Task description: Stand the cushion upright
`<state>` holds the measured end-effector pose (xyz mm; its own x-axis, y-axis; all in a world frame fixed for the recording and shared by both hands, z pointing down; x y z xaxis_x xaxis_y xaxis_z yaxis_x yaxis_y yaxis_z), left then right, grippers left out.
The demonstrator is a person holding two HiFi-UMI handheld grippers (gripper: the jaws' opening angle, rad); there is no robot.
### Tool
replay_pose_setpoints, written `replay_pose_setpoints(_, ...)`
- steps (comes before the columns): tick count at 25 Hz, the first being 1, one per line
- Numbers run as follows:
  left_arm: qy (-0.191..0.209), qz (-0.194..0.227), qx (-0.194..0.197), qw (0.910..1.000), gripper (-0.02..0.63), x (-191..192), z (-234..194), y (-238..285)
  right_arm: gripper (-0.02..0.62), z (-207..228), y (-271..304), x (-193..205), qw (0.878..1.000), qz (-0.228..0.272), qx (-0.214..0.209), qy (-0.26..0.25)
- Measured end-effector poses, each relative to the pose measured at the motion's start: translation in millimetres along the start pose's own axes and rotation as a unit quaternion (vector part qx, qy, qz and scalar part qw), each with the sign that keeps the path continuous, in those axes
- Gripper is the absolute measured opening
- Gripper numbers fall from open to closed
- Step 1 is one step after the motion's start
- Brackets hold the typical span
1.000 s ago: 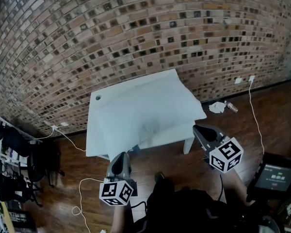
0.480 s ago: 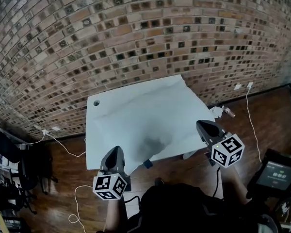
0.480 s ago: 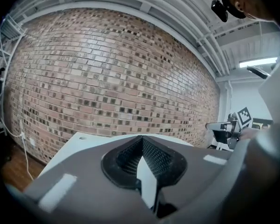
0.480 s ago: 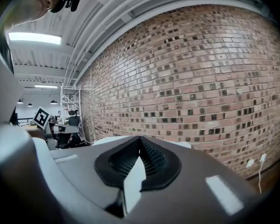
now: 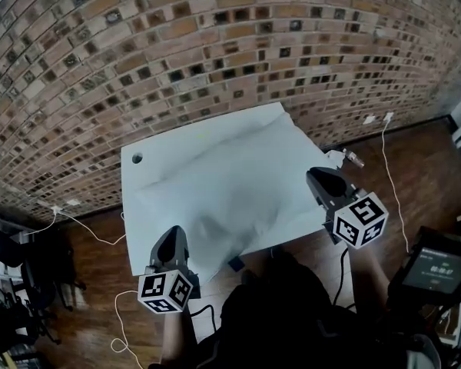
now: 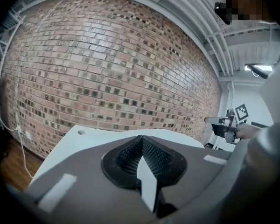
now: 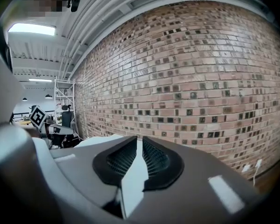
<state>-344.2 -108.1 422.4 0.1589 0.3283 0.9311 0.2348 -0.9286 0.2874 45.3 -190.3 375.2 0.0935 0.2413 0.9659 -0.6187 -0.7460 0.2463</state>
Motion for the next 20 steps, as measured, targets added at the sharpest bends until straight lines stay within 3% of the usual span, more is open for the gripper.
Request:
replay_pose_setpoints(7,0.0,0.011,0.003,0.9999,0.003,-22,25,31,0.043,38,30,-5,1.0,0.006,-0.025,0.007)
replay_pose_setpoints(11,0.021,0.011,-0.01,0.9997,0.003,-33,33,45,0.046,61,42,-14,0.999,0.005,-0.038,0.004)
replay_pose_setpoints(16,0.012,0.003,-0.061,0.998,0.003,-39,22,56,0.223,96,59,-12,0.998,-0.039,-0.055,0.013)
replay_pose_setpoints(18,0.004,-0.016,-0.078,0.9969,0.109,-36,16,62,0.3,112,65,-6,0.996,-0.059,-0.061,0.019)
replay_pose_setpoints(20,0.006,-0.037,-0.098,0.9945,0.128,-33,9,66,0.346,128,70,2,0.995,-0.075,-0.064,0.029)
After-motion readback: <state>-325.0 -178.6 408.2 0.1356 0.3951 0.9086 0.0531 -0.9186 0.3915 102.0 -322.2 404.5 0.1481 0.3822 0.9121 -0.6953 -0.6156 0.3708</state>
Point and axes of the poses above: the fingertips, and each gripper's own axes: y forward along the fingers, z to its right, x out of its underside, the point moved 8 cm from there along -y, backward along the fingers, and after that the axes turned 4 degrees about -x, right-handed, at the moved point
